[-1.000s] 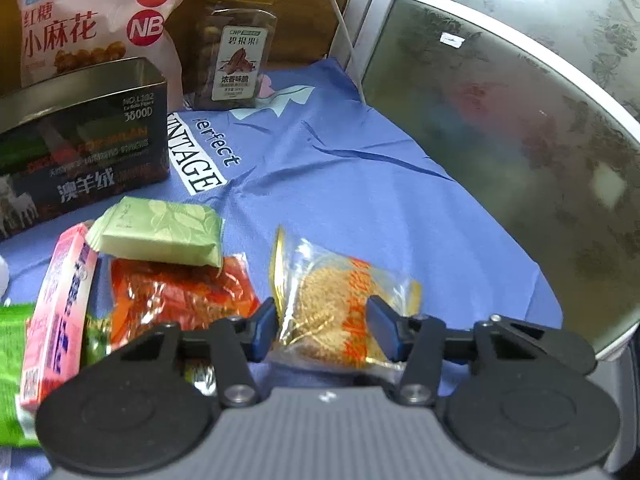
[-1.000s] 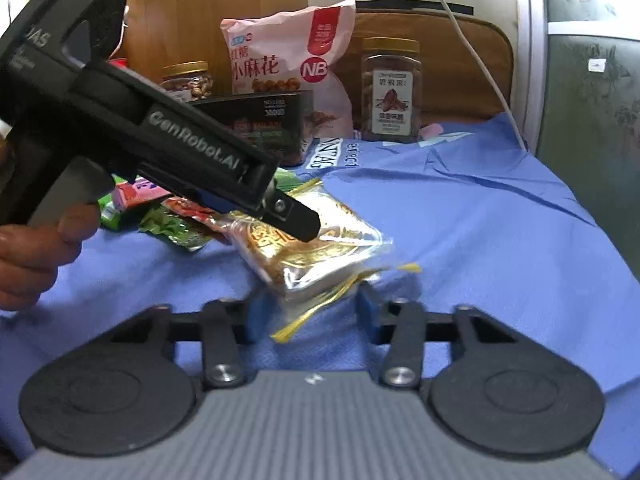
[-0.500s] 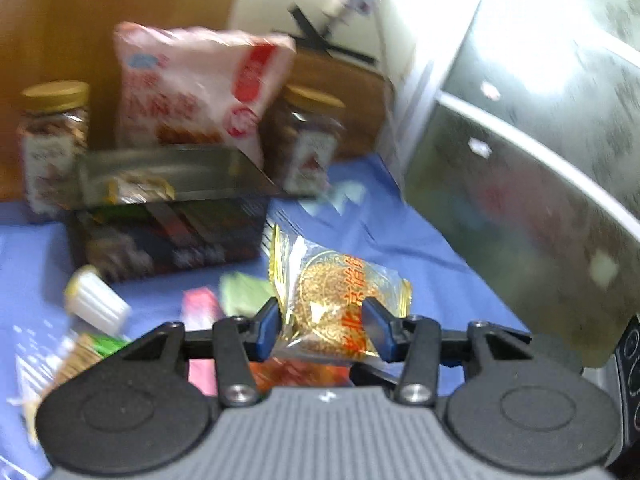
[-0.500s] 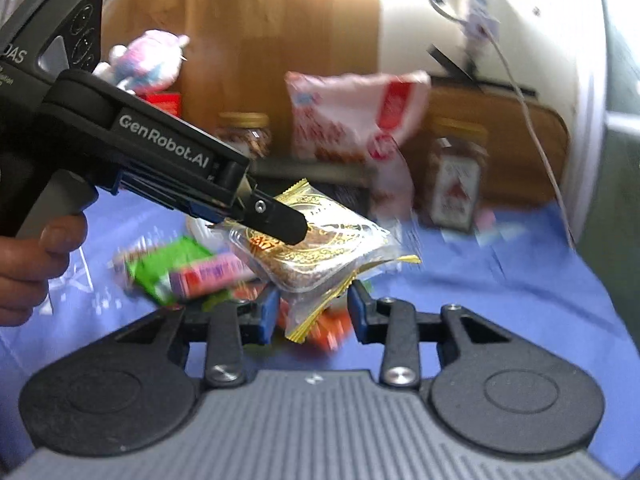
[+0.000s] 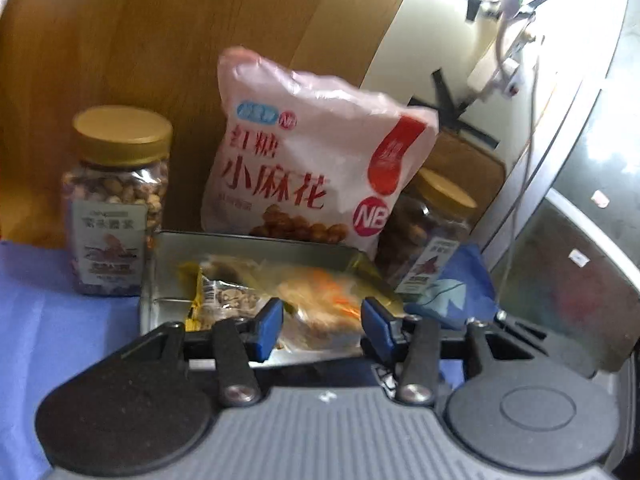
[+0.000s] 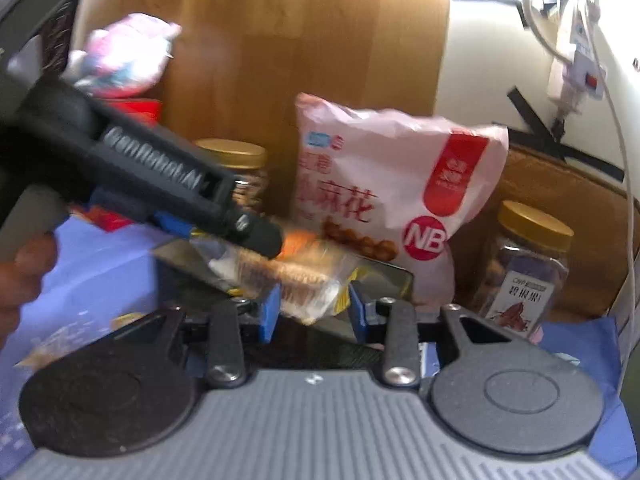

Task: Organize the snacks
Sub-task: 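Carry the clear snack bag into the tin box and open the left tool, then grasp the pale green packet with the left tool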

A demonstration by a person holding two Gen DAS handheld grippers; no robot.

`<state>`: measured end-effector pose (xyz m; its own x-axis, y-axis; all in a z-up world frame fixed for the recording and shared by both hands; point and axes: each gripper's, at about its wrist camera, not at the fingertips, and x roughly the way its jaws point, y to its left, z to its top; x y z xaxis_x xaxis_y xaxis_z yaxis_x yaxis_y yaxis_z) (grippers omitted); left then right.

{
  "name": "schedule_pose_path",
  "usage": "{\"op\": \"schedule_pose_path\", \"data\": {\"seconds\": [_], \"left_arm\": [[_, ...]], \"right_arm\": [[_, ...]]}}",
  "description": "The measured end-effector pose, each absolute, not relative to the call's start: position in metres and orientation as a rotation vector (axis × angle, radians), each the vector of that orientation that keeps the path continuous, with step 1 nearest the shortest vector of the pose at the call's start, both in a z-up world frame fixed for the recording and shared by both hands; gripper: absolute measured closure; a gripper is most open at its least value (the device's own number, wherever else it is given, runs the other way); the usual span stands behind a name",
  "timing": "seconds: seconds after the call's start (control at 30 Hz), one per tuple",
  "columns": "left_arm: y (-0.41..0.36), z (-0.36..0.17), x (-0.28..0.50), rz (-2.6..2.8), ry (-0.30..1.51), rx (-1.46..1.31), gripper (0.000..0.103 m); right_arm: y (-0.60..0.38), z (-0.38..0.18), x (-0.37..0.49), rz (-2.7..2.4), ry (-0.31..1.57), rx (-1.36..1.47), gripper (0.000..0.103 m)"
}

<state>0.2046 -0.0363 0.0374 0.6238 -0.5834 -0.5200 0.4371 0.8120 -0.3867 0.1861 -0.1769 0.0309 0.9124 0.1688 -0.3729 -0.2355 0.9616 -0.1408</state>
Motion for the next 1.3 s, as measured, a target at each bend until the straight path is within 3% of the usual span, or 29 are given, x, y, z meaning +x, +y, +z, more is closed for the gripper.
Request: {"op": "schedule_pose_path", "data": {"seconds": [0.27, 0.5, 0.63, 0.73, 0.8, 0.93, 1.3], "left_arm": [[-0.051, 0.024, 0.2, -0.596, 0.713, -0.164, 0.057], [-0.032, 0.028, 0.155, -0.694, 0.755, -0.21, 0.057], [-0.058, 0.015, 0.149, -0.696, 0.808, -0.127, 0.057], [-0.08, 0.001, 0.156, -0.702, 0.868, -0.082, 0.05], [-0.093, -0.01, 0.159, -0.692, 0.894, -0.034, 0.05], [-0.116, -0.021, 0.153, -0.702, 0.9, 0.039, 0.054], [-0.157, -0.028, 0.087, -0.889, 0.948, 0.068, 0.054]], "right_arm": [[-0.212, 0.033, 0.15, 0.138, 0.337, -0.074, 0.062], [-0.242, -0.008, 0.105, 0.268, 0.529, 0.156, 0.035], [-0.235, -0.029, 0.105, 0.256, 0.595, 0.176, 0.035], [-0.23, -0.037, 0.104, 0.243, 0.607, 0.176, 0.033], [-0.231, -0.04, 0.104, 0.248, 0.603, 0.194, 0.034], [-0.238, -0.04, 0.101, 0.271, 0.595, 0.213, 0.057], [-0.282, -0.042, 0.03, 0.187, 0.584, 0.273, 0.06]]}}
